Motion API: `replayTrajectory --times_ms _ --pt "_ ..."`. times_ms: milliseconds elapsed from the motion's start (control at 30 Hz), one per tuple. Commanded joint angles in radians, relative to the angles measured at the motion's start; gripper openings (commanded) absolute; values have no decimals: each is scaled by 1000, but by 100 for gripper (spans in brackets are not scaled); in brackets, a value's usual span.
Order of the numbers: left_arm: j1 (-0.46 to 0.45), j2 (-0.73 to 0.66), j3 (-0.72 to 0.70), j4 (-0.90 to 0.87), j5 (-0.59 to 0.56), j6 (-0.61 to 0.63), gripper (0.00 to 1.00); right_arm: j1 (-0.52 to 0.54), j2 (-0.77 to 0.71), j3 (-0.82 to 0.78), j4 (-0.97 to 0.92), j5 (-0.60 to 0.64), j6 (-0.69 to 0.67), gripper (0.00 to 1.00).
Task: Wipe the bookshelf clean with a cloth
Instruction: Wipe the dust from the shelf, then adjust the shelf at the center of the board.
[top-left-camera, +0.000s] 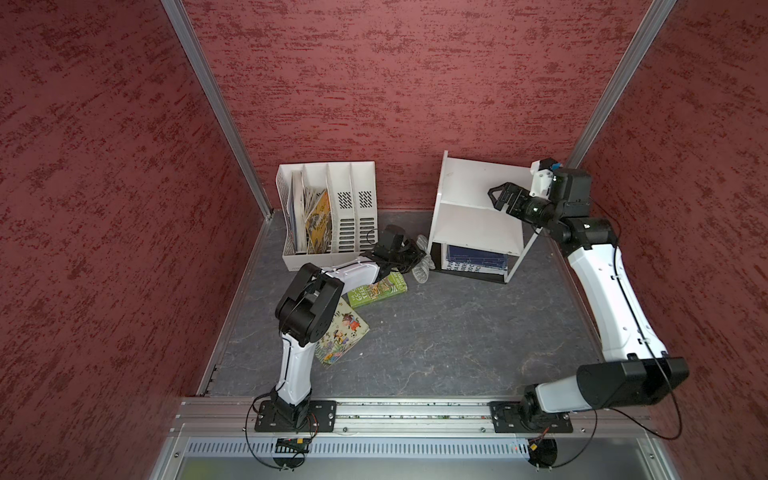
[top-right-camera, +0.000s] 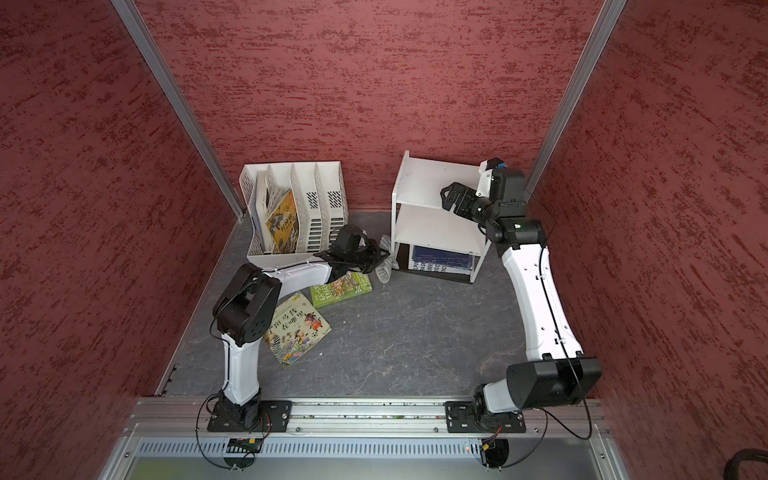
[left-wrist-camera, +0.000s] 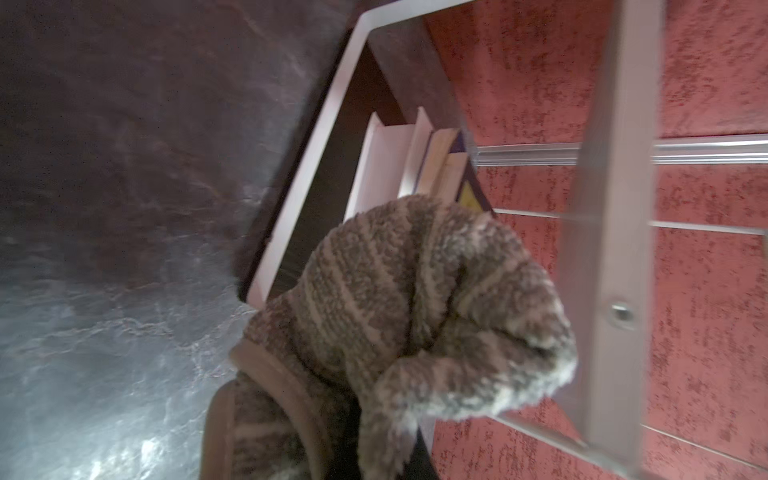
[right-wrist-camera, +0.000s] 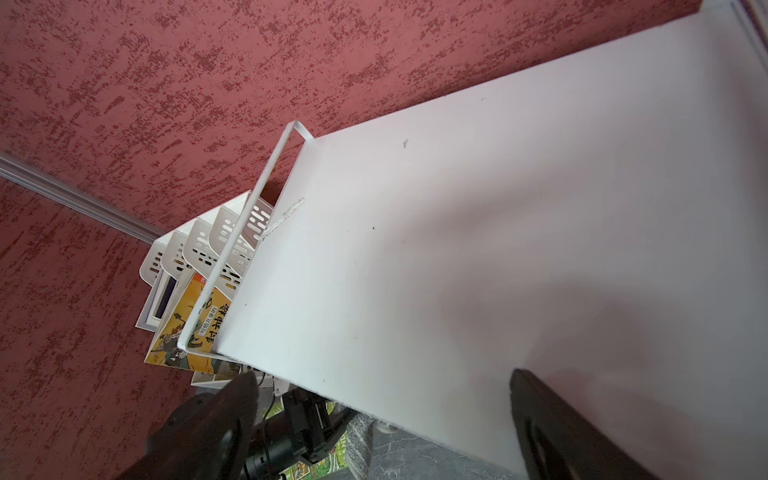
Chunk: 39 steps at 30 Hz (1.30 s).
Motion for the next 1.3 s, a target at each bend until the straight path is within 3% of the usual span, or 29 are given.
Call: replayTrajectory --times_ms 0,200,467,700,900,1267 --pt "-24 17 -19 31 -3 -26 0 -3 6 -35 -90 36 13 98" --pt "-3 20 -37 10 -13 21 0 -3 -25 -20 -88 30 5 98" --pt "89 -119 -44 -110 -37 230 0 65 29 129 -93 -90 -29 98" --pt "141 -195 -84 -118 -33 287 0 150 154 211 -37 -157 68 99" --pt "154 -160 -19 -135 8 340 0 200 264 283 -9 -202 154 98" --pt "154 -136 38 -180 18 376 0 239 374 317 77 -327 341 87"
